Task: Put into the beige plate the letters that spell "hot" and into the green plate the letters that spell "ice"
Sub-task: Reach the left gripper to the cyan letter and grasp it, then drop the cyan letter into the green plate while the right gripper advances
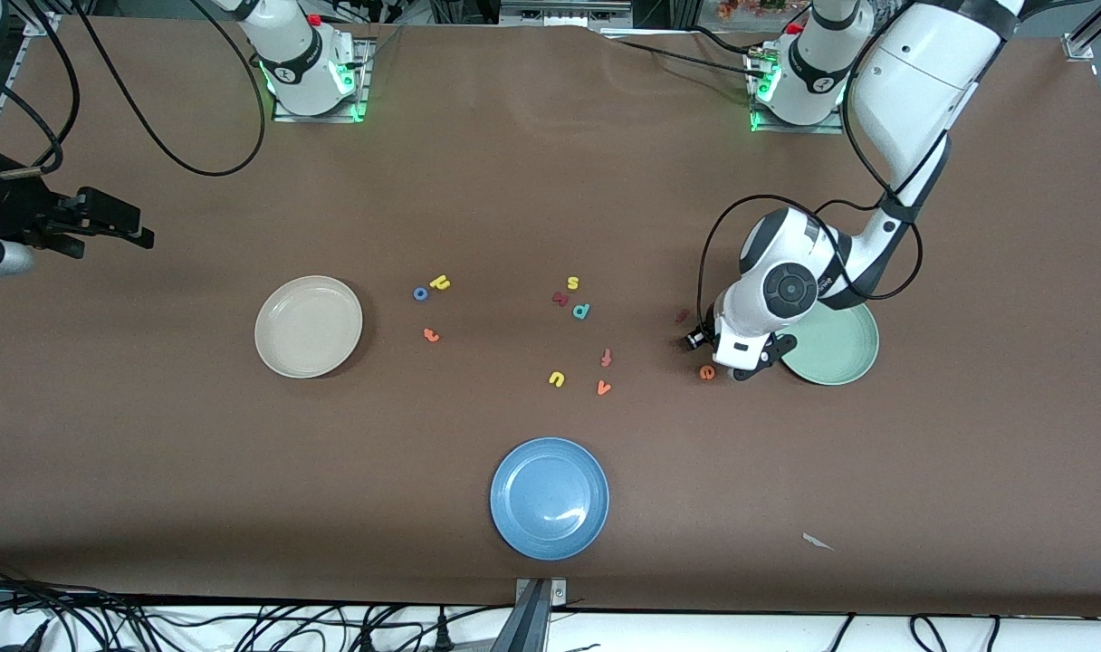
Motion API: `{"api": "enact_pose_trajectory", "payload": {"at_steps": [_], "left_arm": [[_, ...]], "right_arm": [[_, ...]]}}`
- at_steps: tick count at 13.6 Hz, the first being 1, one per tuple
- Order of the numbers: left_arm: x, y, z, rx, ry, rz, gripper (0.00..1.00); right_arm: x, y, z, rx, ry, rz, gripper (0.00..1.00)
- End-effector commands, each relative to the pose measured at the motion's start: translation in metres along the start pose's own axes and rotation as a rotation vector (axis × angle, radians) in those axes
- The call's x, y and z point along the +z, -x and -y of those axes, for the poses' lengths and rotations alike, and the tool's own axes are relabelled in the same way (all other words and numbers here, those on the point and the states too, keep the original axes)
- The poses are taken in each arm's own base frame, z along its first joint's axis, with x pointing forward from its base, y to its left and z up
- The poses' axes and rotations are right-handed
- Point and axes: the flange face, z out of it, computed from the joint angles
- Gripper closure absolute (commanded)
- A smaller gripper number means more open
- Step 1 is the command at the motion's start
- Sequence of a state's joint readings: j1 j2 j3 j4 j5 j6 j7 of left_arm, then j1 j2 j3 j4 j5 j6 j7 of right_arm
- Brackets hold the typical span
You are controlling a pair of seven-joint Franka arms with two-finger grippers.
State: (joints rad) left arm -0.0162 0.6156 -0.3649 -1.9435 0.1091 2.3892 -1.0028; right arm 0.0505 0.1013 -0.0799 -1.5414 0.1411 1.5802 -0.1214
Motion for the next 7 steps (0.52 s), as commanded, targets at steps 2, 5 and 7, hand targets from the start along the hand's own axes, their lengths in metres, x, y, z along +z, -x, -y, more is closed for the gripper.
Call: {"api": "enact_pose_trajectory", "payload": {"at_steps": [2,5,7], "left_arm": [[0.003,-0.005,0.003,0.002,-0.014,-0.016,0.36],[0.003,-0.007,0.004,-0.001,-0.014,-0.016,0.47],[0.004,-0.007,0.004,-0.001,-0.015,-0.014,0.58]], "right_arm": [[-0.006,0.002,0.008,0.024,0.014,0.002,0.00],[-0.002,0.000,0.014,0.025,0.022,0.010,0.00],[0.007,-0.005,0.031,0.023,0.042,0.023,0.00]]}}
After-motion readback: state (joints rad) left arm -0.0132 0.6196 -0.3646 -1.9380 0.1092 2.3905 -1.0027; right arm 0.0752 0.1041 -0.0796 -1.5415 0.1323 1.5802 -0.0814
